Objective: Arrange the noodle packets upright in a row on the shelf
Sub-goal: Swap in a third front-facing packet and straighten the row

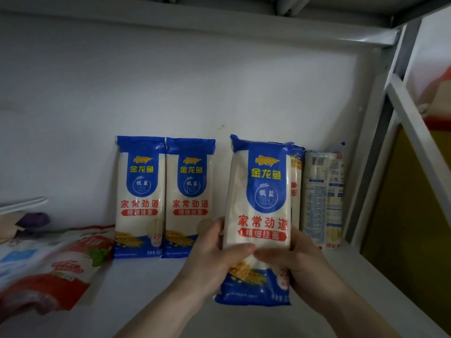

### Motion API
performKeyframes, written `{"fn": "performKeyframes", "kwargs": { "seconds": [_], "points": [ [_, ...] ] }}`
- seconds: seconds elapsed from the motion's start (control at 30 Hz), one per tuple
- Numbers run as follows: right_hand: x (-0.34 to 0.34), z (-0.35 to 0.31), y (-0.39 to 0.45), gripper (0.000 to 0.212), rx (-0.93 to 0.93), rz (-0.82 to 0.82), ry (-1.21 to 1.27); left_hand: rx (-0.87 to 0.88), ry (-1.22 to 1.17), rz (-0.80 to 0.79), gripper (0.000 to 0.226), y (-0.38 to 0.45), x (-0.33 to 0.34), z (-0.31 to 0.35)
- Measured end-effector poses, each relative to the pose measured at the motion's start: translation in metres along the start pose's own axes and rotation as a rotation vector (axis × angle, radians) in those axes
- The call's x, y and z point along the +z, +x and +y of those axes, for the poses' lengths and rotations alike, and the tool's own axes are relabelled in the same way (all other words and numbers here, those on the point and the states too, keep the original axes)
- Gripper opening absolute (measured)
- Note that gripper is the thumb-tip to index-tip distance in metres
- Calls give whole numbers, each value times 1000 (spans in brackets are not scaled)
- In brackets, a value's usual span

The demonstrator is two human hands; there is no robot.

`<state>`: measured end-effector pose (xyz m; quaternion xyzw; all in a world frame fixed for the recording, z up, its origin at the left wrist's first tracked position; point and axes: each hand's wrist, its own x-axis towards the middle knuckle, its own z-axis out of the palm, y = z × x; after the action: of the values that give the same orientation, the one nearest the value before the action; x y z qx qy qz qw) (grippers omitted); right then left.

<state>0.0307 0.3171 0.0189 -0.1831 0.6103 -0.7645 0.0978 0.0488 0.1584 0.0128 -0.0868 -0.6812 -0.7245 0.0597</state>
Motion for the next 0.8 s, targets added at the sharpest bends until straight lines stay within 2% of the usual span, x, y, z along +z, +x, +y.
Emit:
{"fn": "performKeyframes", "kwargs": {
  "seconds": [0.1, 0.27, 0.5, 0.73, 0.8],
  "points": [
    [0, 2, 1, 40, 10, 22, -45, -7, -12, -22, 37, 0, -2, -5],
    [-3, 11, 0, 48, 39, 56, -60, -35, -26, -44, 38, -1, 0, -10],
    [-2, 10, -1, 41, 65, 60, -95, -64, 66, -13, 37, -1, -4, -10],
    [7, 8, -1, 48, 52, 39, -158, 74, 1, 101, 30, 0, -8, 16],
    [9, 3, -1, 39, 8, 23, -134, 81, 6, 97, 30, -2, -9, 20]
  ]
}}
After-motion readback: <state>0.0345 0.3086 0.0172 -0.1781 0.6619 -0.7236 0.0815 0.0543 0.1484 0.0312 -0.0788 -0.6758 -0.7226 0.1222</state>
